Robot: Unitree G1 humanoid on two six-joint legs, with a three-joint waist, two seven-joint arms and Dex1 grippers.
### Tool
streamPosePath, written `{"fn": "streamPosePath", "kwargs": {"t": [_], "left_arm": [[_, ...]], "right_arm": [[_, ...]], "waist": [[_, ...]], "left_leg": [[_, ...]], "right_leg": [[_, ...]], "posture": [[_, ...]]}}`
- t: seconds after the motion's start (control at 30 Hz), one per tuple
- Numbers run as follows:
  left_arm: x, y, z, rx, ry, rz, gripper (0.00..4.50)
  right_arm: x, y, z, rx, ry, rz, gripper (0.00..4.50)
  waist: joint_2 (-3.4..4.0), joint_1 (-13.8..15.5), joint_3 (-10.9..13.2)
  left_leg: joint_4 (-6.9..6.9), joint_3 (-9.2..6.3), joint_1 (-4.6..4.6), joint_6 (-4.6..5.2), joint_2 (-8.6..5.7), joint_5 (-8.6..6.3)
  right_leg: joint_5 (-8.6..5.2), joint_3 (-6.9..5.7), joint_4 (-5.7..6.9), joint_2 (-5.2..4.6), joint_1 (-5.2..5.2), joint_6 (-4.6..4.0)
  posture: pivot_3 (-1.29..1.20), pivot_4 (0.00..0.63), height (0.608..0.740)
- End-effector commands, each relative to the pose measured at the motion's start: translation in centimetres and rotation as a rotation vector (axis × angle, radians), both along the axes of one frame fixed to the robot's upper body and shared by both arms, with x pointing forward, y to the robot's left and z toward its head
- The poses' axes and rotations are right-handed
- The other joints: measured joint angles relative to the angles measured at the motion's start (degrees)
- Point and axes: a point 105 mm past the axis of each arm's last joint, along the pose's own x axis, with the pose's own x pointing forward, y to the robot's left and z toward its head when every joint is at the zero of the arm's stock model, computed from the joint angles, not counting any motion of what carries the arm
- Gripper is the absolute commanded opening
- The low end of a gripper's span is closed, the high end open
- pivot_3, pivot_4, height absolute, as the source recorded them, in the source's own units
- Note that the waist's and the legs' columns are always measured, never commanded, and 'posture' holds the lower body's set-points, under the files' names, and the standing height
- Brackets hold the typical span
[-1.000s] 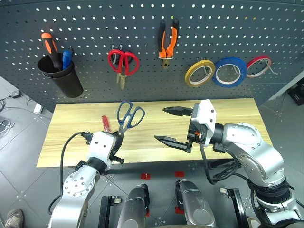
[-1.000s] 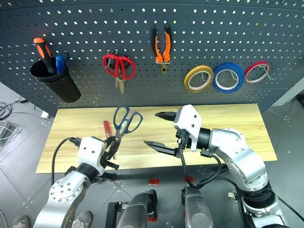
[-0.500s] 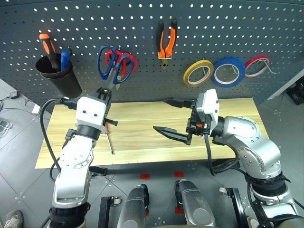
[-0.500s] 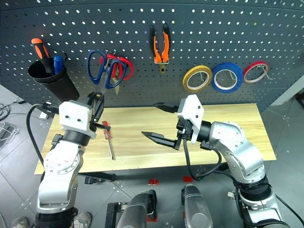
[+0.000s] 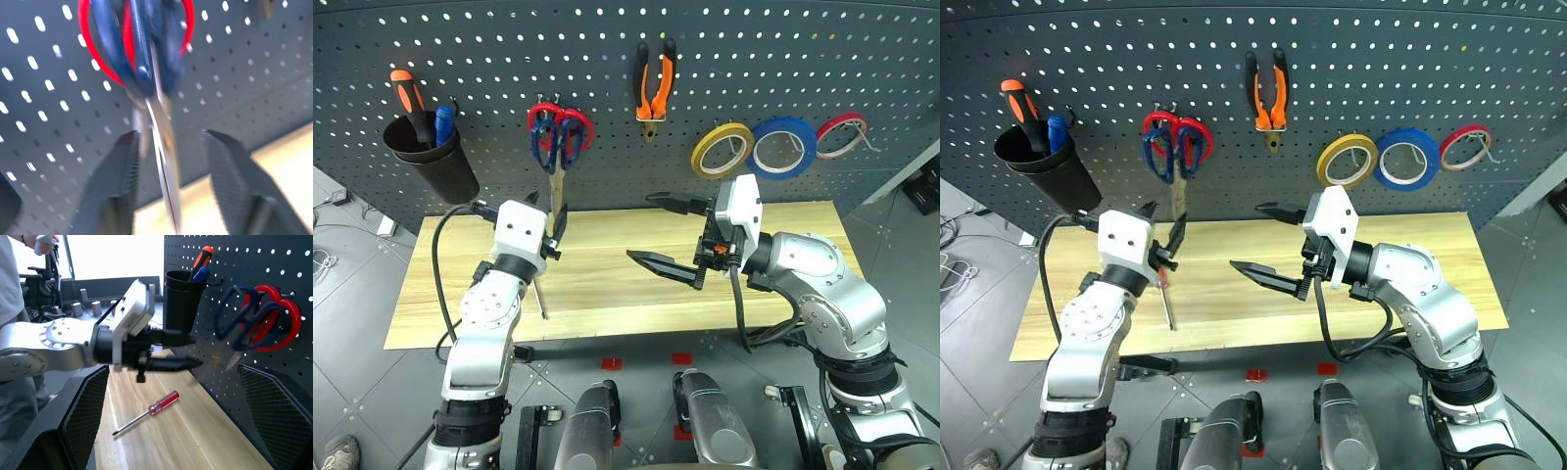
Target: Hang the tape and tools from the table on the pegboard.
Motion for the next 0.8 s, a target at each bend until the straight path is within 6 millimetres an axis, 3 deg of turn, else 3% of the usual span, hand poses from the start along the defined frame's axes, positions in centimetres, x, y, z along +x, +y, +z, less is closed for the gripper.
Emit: {"fn": "streamPosePath", "kwargs": {"t": [0.03, 0.07, 0.17, 0.27, 0.4, 0.63, 0.8], "left_arm": [[-1.2, 0.5, 1.2, -0.056, -0.022, 0.023, 3.59], [-1.6, 1.4, 0.7, -0.078, 0.009, 0.047, 3.91], [-2.5, 4.6, -1.1, -0.13, 0.113, 0.148, 3.91], [-2.7, 7.0, -4.3, -0.162, 0.294, 0.22, 3.91], [-1.6, 9.9, -6.1, -0.269, 0.404, 0.34, 3.91], [2.2, 10.7, -7.1, -0.473, 0.443, 0.423, 3.91], [4.6, 10.3, -9.2, -0.629, 0.524, 0.472, 3.91]], "right_arm": [[-0.7, 0.4, 0.4, -0.006, -0.039, 0.028, 4.5], [-0.7, 0.9, -0.1, -0.036, -0.031, 0.024, 4.5], [-0.5, 2.0, -2.0, -0.132, 0.017, -0.023, 4.5], [-0.1, 2.7, -3.0, -0.173, 0.065, -0.053, 4.5], [0.4, 3.6, -3.7, -0.223, 0.105, -0.062, 4.5], [0.6, 4.9, -3.6, -0.258, 0.109, -0.032, 4.5], [0.7, 5.3, -3.5, -0.271, 0.097, -0.012, 4.5]], "waist": [[0.0, 0.0, 0.0], [0.0, 0.0, 0.0], [0.0, -0.4, 0.0], [0.01, -0.4, 0.0], [0.0, 0.2, 0.0], [-0.08, 0.6, 0.1], [-0.14, 0.3, 0.1]], "left_leg": [[0.0, 0.0, 0.0, 0.0, 0.01, 0.0], [0.01, 0.0, 0.0, 0.0, 0.01, 0.0], [0.0, 0.02, 0.03, 0.01, 0.03, -0.01], [-0.02, 0.01, 0.03, 0.0, 0.11, 0.0], [0.07, 0.0, 0.02, 0.01, 0.1, -0.01], [0.23, -0.06, -0.01, 0.02, 0.02, -0.02], [0.21, -0.06, -0.01, 0.02, 0.04, -0.02]], "right_leg": [[0.0, -0.01, 0.0, 0.0, 0.0, 0.0], [0.0, 0.0, 0.0, 0.0, 0.01, 0.0], [0.0, 0.03, 0.0, 0.02, 0.0, 0.0], [-0.01, 0.01, 0.01, 0.1, -0.02, -0.01], [0.0, 0.0, 0.0, 0.1, 0.01, 0.0], [0.01, -0.07, 0.02, 0.04, 0.04, 0.01], [0.01, -0.07, 0.03, 0.05, 0.01, 0.01]], "posture": [[-0.29, 0.296, 0.74], [-0.29, 0.308, 0.74], [-0.28, 0.315, 0.74], [-0.26, 0.32, 0.74], [-0.25, 0.328, 0.74], [-0.25, 0.34, 0.74], [-0.25, 0.345, 0.74]]}}
